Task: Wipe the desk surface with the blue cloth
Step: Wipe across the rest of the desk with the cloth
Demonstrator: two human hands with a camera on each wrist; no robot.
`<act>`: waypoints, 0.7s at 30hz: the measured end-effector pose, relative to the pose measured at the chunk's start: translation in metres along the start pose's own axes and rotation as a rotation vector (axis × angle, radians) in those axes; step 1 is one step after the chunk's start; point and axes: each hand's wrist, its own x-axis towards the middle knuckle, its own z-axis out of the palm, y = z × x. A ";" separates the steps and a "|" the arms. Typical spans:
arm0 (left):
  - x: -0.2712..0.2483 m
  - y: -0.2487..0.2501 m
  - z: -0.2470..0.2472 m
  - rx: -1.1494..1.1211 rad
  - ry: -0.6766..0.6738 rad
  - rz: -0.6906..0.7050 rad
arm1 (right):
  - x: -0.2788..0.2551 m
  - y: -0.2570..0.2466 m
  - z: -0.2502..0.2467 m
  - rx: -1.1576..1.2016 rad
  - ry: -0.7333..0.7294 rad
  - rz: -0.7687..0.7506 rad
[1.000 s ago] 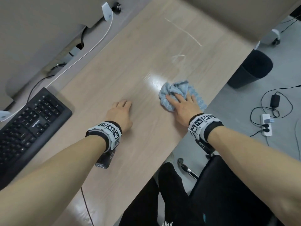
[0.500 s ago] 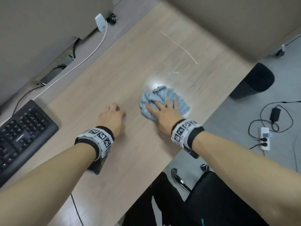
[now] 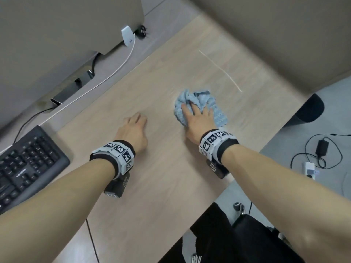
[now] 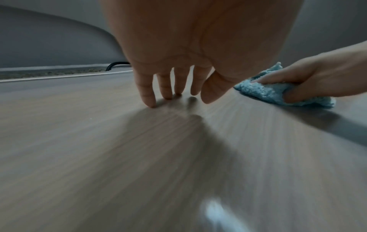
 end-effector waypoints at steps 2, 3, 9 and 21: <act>0.012 0.002 -0.004 0.006 0.048 -0.019 | -0.006 0.012 0.002 -0.031 0.000 -0.099; 0.019 0.004 -0.006 0.006 0.081 -0.028 | -0.007 0.024 0.002 -0.035 0.000 -0.141; 0.038 0.016 -0.014 -0.035 0.075 -0.100 | 0.033 0.069 -0.026 -0.051 0.010 -0.124; 0.068 0.050 -0.031 -0.066 0.057 -0.411 | 0.079 0.034 -0.053 -0.117 -0.102 -0.425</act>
